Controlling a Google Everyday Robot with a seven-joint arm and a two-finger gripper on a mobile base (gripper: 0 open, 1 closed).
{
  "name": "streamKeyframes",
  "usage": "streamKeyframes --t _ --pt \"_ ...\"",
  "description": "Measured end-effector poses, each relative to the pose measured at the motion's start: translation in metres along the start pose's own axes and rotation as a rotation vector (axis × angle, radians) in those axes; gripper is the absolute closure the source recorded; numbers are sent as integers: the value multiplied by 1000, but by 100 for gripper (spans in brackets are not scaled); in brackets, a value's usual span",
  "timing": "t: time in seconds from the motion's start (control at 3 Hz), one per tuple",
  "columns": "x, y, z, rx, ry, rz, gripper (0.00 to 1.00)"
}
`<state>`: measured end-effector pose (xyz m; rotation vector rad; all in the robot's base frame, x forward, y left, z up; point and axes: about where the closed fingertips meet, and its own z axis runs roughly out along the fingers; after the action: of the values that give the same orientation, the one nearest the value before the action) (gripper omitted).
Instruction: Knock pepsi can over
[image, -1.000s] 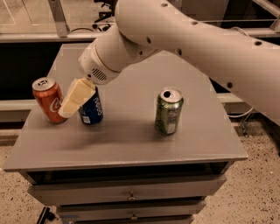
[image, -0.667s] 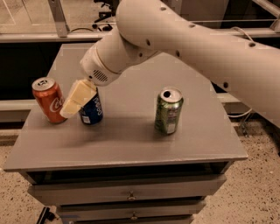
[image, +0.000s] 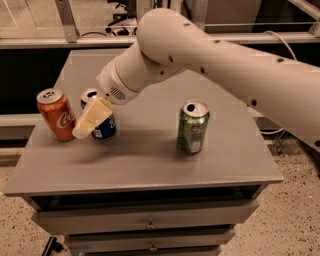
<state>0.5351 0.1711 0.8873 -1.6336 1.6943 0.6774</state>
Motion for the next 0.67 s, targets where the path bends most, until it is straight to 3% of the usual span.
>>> streamKeyframes --t 0.67 --pt "1 5 -3 29 -9 -4 41"
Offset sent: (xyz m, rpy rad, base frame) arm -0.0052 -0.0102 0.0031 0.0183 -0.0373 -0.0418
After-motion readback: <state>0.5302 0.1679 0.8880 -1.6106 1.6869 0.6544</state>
